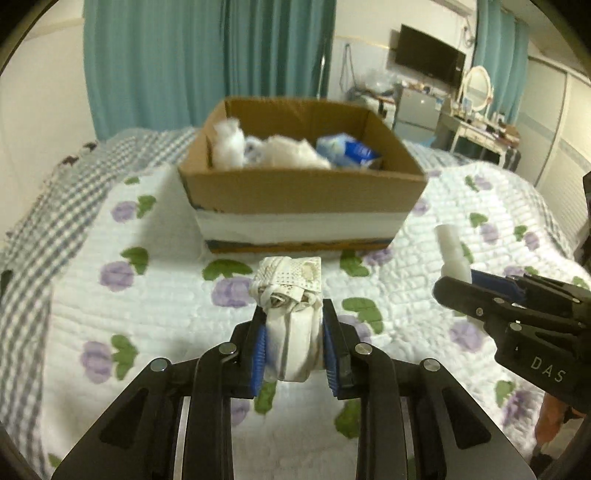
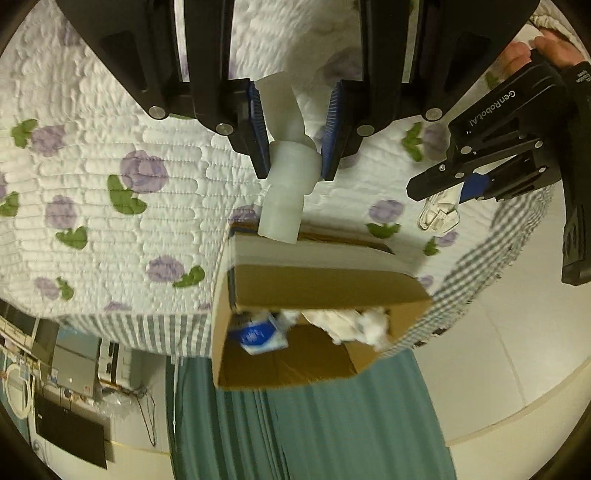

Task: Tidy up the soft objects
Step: 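Grasp the small white cloth with the left tool while the right tool grasps the white plastic tube, then carry the cloth and tube into the box and release both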

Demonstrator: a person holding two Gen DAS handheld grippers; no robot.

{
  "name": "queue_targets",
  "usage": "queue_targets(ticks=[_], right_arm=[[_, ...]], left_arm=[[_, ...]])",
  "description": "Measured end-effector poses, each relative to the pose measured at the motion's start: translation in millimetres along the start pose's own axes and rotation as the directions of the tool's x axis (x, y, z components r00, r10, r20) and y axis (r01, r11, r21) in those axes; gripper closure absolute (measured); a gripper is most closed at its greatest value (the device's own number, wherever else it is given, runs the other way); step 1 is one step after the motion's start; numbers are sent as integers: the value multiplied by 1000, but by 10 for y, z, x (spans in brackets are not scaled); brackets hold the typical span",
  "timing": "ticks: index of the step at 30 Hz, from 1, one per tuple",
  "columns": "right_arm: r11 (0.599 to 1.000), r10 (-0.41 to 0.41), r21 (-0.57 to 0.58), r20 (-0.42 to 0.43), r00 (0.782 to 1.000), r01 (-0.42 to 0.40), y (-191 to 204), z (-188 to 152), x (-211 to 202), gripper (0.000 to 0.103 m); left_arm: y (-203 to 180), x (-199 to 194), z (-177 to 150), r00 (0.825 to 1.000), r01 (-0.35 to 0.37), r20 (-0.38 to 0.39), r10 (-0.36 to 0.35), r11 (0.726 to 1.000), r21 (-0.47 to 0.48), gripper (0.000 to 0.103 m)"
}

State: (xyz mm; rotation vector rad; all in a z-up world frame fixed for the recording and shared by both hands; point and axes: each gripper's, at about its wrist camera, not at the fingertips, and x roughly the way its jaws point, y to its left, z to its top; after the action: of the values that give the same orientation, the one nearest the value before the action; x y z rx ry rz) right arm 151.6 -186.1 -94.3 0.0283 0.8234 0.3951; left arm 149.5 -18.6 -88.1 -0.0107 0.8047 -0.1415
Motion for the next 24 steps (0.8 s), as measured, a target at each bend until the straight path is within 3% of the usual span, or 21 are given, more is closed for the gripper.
queue_targets(ticks=[13, 24], right_arm=[[997, 10, -80, 176, 984, 5, 426, 459, -926, 75], [992, 28, -128, 290, 956, 10, 473, 1243, -1164, 75]], left_arm=[[-108, -946, 370, 983, -25, 183, 15, 998, 50, 78], [-5, -1030, 966, 954, -50, 297, 24, 996, 78, 78]])
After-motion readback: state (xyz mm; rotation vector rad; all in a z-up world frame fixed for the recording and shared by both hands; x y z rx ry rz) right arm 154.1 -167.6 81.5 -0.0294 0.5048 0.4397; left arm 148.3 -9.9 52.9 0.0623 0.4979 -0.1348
